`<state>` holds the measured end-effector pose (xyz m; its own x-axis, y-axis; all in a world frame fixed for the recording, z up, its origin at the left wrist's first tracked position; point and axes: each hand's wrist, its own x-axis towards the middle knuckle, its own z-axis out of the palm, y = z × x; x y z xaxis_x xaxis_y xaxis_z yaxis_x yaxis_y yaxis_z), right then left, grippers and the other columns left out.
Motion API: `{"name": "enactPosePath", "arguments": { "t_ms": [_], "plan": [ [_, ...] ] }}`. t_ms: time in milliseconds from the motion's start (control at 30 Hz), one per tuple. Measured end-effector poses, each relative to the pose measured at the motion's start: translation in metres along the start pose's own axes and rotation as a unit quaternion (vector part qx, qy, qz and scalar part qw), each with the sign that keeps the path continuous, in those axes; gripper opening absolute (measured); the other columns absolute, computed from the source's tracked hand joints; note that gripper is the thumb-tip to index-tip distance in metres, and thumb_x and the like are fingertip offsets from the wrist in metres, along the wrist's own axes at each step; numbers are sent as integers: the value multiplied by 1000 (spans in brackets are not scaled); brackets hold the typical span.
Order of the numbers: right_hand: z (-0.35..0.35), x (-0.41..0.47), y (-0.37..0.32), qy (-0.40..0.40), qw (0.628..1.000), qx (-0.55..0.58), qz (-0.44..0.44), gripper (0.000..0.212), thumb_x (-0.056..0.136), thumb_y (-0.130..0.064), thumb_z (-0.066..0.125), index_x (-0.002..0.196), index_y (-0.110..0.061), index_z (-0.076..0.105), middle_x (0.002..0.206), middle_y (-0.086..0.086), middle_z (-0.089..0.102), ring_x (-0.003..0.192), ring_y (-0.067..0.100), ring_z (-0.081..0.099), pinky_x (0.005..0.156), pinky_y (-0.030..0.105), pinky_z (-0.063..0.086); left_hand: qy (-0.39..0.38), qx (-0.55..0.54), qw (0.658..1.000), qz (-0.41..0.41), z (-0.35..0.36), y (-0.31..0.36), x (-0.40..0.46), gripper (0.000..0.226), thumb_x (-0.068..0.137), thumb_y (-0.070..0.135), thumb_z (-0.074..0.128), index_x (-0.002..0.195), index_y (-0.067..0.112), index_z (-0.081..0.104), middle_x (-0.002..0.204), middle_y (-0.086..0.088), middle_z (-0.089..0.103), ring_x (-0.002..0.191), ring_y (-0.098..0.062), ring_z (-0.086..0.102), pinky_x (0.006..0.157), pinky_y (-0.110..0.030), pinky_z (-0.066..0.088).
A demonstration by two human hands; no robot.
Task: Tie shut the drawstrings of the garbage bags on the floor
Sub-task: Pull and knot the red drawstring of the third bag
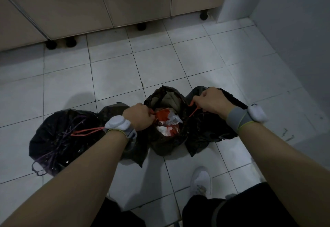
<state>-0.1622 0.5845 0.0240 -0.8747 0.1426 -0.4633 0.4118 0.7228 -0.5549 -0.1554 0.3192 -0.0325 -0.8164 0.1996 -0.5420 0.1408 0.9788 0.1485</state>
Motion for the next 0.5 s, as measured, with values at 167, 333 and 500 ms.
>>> {"name": "enactPosePath", "arguments": {
  "t_ms": [167,333,500],
  "plan": [
    [-1,0,0,-6,1000,-13,3,43,75,-36,72,79,7,74,81,19,76,77,35,73,76,45,62,70,78,994,-21,9,-4,3,54,90,57,69,111,7,67,110,-14,62,98,-36,68,74,-37,48],
    [-1,-3,-2,2,1000,-18,5,41,74,-37,72,77,4,75,79,18,76,78,33,73,75,43,63,109,44,993,21,11,-13,2,45,94,24,70,132,9,51,116,-15,54,99,-39,64,75,-46,53],
    [0,-4,-6,11,1000,-15,3,45,70,-39,74,77,5,74,78,18,76,77,34,73,73,45,63,148,33,984,94,12,-13,0,54,92,11,69,141,15,47,124,-17,47,100,-37,58,75,-45,51]
  ]
}}
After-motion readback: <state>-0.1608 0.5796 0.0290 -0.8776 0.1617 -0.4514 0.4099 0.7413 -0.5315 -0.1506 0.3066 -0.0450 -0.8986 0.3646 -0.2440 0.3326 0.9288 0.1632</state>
